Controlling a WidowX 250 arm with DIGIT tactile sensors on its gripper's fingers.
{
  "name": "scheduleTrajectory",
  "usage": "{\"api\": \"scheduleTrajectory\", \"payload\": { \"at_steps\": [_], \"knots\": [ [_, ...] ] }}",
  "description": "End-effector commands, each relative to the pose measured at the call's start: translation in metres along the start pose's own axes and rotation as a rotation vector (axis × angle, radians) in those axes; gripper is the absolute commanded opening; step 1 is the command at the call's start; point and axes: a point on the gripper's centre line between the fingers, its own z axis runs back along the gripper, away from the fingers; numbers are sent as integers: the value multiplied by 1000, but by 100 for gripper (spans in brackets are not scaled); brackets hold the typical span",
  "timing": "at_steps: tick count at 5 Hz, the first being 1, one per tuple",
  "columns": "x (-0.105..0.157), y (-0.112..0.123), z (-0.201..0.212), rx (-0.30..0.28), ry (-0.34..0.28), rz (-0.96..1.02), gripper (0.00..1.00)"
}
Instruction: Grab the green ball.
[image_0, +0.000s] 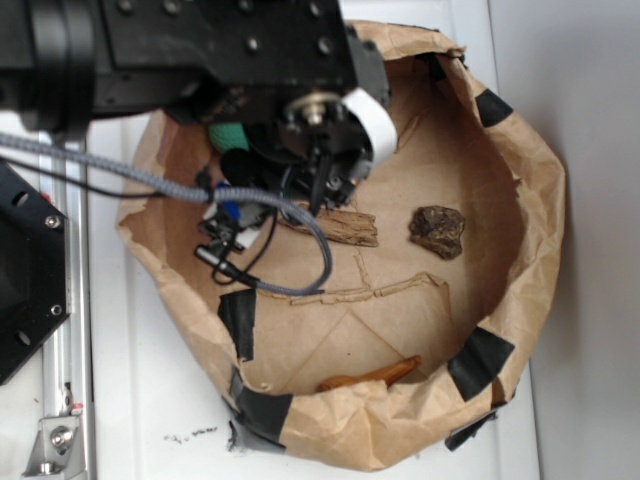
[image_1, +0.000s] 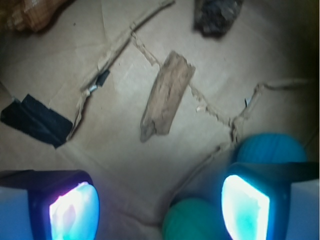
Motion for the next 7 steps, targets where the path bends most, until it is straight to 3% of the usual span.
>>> {"api": "scheduleTrajectory", "payload": {
  "at_steps": [1,3,4,7],
  "knots": [
    [-13,17,7,73,-9,45,100],
    [-23,22,-6,59,5,168,100],
    [-21,24,-18,63,48,175,100],
    [-25,25,-24,47,67,183,100]
  ]
}}
